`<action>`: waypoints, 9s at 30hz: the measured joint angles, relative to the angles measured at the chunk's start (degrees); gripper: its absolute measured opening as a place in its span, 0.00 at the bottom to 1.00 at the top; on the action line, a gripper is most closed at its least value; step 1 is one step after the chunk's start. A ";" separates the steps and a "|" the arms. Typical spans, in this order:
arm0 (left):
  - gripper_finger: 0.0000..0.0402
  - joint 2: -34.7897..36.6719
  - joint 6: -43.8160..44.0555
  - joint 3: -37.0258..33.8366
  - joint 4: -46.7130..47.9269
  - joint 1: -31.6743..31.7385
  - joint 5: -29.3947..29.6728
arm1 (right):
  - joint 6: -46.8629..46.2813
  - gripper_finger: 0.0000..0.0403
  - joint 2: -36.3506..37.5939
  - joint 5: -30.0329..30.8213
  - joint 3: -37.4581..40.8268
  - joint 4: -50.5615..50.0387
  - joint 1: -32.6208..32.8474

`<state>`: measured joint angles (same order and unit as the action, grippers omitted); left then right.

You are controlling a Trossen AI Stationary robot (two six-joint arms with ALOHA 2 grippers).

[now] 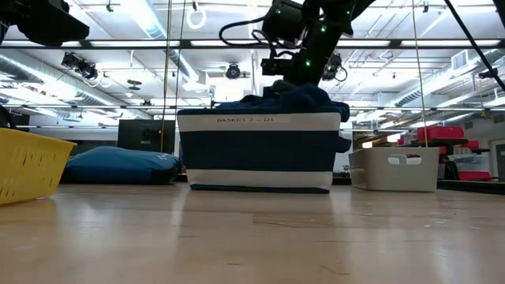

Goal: Pick & Place Medicine items
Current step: Put the blue patient gown into the blue bin, then return to Home Position

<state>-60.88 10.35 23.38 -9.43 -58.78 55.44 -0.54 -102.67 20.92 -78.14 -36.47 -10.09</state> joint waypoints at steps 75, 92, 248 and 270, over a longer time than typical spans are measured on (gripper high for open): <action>0.90 -0.02 2.35 0.07 1.53 -0.02 0.24 | 8.52 0.06 -3.52 15.22 -10.50 10.12 6.28; 0.90 -0.02 2.46 0.04 0.31 -0.11 0.47 | 2.42 0.15 4.44 2.10 -10.56 3.73 26.54; 0.83 30.56 -10.99 -21.81 -28.04 60.52 -76.28 | -3.36 0.04 41.22 21.49 77.72 103.51 63.21; 0.83 31.62 -7.42 -21.79 -21.71 60.24 -75.03 | -5.93 0.04 41.20 20.29 77.72 103.47 63.21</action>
<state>-29.26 2.93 1.58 -31.14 1.45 -19.59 -6.46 -61.47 41.21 -0.43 67.00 53.12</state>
